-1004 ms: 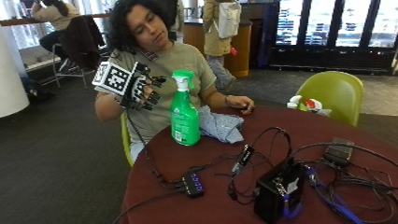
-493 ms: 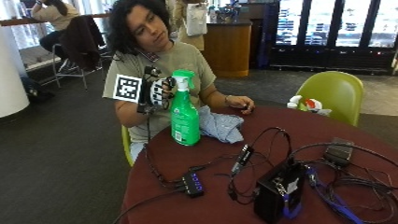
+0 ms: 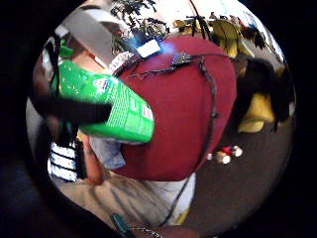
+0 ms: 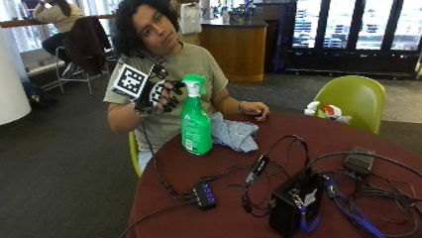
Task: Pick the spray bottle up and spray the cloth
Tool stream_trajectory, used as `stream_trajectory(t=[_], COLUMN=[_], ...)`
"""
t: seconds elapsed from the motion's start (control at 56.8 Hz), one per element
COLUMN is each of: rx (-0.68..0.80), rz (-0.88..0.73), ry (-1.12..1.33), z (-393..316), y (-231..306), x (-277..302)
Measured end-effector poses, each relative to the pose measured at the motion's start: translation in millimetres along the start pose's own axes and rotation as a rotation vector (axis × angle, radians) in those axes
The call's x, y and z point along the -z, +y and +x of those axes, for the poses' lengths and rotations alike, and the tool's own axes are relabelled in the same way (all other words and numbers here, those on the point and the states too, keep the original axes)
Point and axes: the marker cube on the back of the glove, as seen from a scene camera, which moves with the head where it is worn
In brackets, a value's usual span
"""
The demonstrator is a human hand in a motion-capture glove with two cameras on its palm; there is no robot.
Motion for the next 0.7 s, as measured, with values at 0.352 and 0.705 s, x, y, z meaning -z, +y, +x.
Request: stream_trajectory(t=[0.352,0.705], rx=[0.131,0.092], rz=[-0.34,-0.462], ry=[0.486,0.808], z=[1.5,-15.0], y=[40.7,93.7], x=[66.7,102.3])
